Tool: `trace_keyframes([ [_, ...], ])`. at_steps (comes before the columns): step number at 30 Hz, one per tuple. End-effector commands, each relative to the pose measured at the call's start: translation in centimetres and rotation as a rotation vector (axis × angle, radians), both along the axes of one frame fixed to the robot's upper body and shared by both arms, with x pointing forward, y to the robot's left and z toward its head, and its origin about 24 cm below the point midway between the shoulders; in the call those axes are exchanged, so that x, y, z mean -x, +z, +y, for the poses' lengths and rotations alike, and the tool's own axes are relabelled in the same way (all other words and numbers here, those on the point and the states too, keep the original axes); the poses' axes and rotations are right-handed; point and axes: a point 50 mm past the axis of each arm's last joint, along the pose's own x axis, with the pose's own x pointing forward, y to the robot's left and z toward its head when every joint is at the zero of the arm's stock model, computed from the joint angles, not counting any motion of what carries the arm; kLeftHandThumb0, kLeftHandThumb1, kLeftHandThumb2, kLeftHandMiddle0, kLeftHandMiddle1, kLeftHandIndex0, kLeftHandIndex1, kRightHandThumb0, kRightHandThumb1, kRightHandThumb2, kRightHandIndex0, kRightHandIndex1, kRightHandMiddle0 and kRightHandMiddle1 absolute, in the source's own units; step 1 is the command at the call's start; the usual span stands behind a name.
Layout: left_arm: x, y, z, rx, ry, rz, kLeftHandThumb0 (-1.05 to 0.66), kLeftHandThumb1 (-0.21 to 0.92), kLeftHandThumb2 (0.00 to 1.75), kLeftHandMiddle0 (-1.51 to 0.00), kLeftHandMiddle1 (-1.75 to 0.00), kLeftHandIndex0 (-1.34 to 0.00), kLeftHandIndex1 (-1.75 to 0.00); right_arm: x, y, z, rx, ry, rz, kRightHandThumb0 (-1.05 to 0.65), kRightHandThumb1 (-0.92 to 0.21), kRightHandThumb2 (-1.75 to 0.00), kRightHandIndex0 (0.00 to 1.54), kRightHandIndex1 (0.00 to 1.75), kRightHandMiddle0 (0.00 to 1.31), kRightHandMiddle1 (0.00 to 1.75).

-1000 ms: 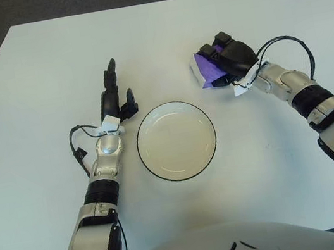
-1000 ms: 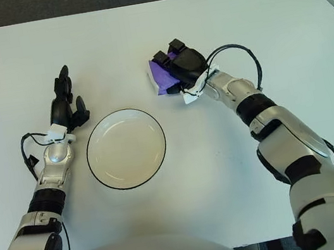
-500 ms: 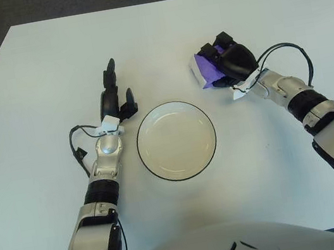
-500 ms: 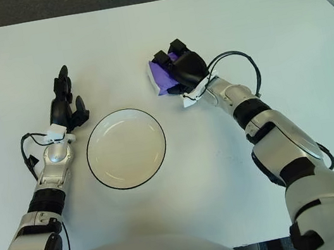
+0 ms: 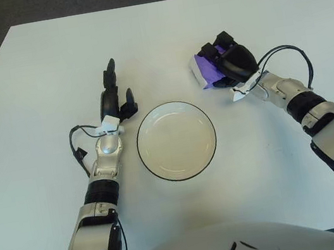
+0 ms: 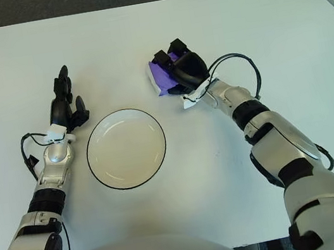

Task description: Put the tissue paper into the plate.

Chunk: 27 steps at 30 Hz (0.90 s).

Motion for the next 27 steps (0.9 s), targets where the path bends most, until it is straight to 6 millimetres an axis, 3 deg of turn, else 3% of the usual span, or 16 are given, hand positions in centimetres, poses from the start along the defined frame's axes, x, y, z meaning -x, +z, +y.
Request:
trace_keyframes([
  [1, 4.1, -6.8, -0.4, 0.046, 0.039, 0.257, -0.81, 0.92, 0.86, -0.16, -0.01, 0.0, -0.35, 1.2, -3.2, -0.9, -0.019, -0.049, 0.114, 0.0, -0.06, -1.6, 0.82, 1.7, 0.57, 1.75],
  [8, 4.1, -7.0, -0.4, 0.047, 0.041, 0.262, -0.82, 0.92, 0.86, -0.17, -0.01, 0.0, -0.34, 0.8, -2.0, -0.8, -0.103, -0.048, 0.091, 0.0, -0.05, -1.61, 0.83, 1.7, 0.58, 1.75],
  [19, 4.1, -7.0, -0.2, 0.046, 0.04, 0.262, -0.81, 0.92, 0.86, -0.16, -0.01, 0.0, -0.34, -0.2, 1.4, -0.5, -0.175, -0.041, 0.001, 0.0, -0.04, -1.62, 0.83, 1.7, 0.59, 1.75],
  [27, 4.1, -7.0, -0.2, 0.041, 0.035, 0.265, -0.81, 0.92, 0.86, -0.16, 0.0, 0.0, -0.35, -0.6, 6.2, 0.5, -0.265, 0.038, -0.037, 0.0, -0.02, -1.65, 0.84, 1.71, 0.6, 1.75],
])
